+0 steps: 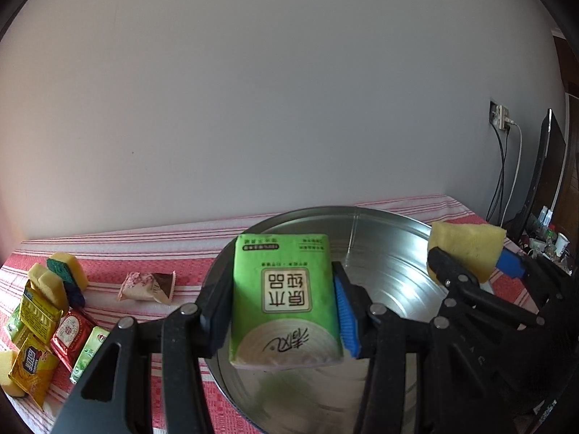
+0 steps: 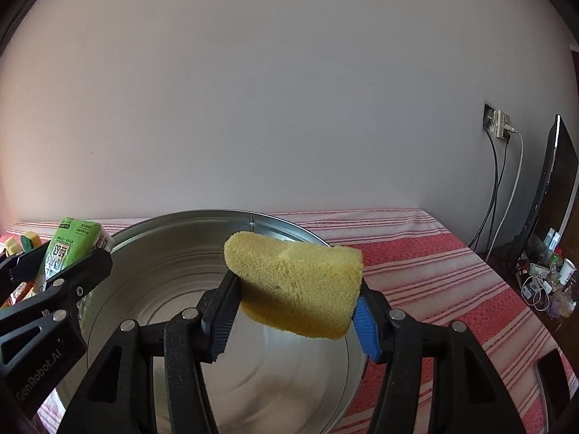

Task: Organize objects
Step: 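Release the tissue pack into the tin with the left tool while the right tool drops the sponge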

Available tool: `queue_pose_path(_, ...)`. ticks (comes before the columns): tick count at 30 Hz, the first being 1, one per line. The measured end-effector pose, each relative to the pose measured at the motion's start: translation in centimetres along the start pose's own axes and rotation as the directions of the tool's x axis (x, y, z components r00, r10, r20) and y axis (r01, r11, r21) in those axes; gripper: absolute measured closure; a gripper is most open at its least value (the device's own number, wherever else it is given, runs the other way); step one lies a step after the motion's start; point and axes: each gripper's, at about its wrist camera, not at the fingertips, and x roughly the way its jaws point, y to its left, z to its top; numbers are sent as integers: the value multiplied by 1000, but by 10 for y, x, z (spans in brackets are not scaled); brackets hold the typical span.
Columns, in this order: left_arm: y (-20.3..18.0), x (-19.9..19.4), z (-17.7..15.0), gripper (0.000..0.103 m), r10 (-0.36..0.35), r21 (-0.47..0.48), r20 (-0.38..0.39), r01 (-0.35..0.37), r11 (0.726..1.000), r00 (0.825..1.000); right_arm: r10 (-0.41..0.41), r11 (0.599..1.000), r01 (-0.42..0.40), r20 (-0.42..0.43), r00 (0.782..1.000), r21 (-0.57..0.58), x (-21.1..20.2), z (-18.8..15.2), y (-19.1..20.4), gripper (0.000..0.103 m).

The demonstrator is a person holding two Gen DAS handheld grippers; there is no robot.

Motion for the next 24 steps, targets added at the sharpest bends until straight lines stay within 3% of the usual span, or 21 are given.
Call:
queue_pose_path(20,-6,12,-3,52,16,-8,-28,-16,1000,999,14,1000,-14,-2,1000,-4,3,0,-3,41)
queue_pose_path(21,-8,11,-3,50,17,-11,-23,-17,1000,1000,19,1000,-19,-2,1000,-4,3,0,-2,40)
queue_pose_path(22,-8,10,-3,37,16,-15,-18,-17,1000,1000,23,1000,-23,-2,1000,-4,2,0,-2,39)
queue_pose_path(24,-5,3,-1,26,28,-25,12,-27,999,1000,10,1000,-10,2,1000,-6,0,0,1,33)
